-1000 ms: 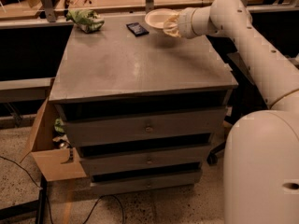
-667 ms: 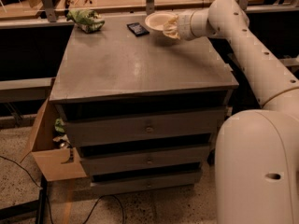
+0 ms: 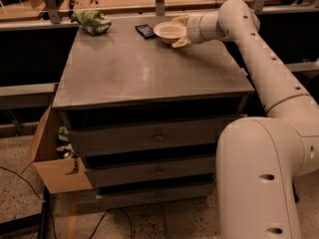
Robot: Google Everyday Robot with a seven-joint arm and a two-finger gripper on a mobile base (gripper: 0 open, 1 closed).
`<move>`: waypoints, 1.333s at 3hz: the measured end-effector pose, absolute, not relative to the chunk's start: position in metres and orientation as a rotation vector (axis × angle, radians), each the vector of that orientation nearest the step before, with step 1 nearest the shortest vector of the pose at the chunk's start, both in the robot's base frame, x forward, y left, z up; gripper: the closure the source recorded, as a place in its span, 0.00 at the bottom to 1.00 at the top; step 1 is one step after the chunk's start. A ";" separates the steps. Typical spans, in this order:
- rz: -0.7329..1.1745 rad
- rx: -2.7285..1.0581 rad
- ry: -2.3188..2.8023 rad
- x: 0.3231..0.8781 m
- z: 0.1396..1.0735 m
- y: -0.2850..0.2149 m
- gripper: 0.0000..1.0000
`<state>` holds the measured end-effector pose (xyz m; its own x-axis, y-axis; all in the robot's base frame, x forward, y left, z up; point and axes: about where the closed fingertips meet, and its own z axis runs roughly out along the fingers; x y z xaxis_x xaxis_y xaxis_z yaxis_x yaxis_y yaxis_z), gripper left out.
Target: Move paper bowl near rxbar blueberry
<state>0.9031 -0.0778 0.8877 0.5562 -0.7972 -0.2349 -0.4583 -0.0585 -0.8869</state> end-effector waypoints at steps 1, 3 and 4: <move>-0.386 -1.686 1.056 0.905 0.890 -0.076 0.00; -0.392 -1.659 1.060 0.900 0.897 -0.080 0.17; -0.417 -1.625 1.073 0.894 0.906 -0.089 0.40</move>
Offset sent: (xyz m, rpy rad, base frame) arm -0.0346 -0.0130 0.0260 0.0842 -0.0538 -0.0584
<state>0.8940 -0.0886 0.9065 0.5292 -0.8105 -0.2512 -0.4278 0.0008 -0.9039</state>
